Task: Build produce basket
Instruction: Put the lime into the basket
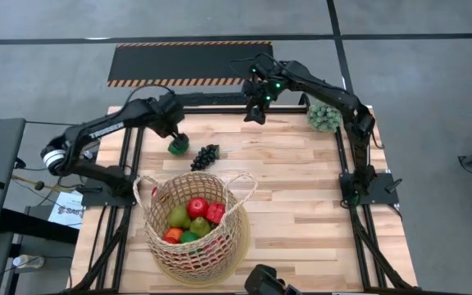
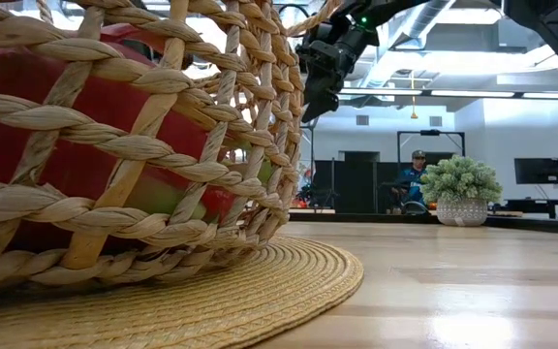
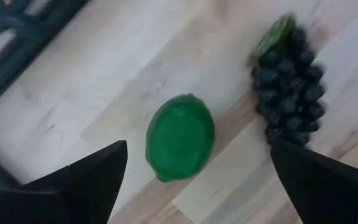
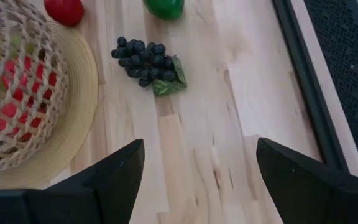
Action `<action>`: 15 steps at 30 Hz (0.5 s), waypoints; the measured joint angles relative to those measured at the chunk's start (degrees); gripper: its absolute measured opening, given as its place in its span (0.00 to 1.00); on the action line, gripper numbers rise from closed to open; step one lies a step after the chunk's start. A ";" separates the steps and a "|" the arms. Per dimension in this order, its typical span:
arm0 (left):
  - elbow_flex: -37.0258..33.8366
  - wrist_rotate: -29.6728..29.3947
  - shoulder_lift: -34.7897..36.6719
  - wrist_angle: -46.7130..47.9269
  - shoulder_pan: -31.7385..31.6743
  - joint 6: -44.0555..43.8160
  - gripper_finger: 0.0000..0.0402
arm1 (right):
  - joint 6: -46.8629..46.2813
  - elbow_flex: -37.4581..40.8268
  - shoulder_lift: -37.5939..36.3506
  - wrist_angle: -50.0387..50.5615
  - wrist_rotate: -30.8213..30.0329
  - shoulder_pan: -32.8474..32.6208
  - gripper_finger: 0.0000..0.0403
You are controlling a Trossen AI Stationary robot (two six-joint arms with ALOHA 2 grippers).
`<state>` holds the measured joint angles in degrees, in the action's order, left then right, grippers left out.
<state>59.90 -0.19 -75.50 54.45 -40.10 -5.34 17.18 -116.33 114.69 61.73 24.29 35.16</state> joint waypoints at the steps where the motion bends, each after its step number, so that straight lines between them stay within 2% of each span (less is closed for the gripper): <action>1: -1.05 -0.02 -0.79 -1.00 -0.04 1.59 0.95 | -0.06 0.00 0.00 -0.01 0.00 0.21 0.81; 6: -4.65 -1.53 -5.50 -4.81 -1.58 4.82 0.95 | -0.16 0.00 0.00 0.16 -0.01 0.76 0.81; 15: -5.48 -0.85 -13.89 -6.09 -2.90 8.61 0.95 | -0.14 0.00 0.00 0.54 -0.01 0.89 0.81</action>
<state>54.41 -1.03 -89.39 48.36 -43.00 3.27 17.04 -116.33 114.69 62.26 24.27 36.05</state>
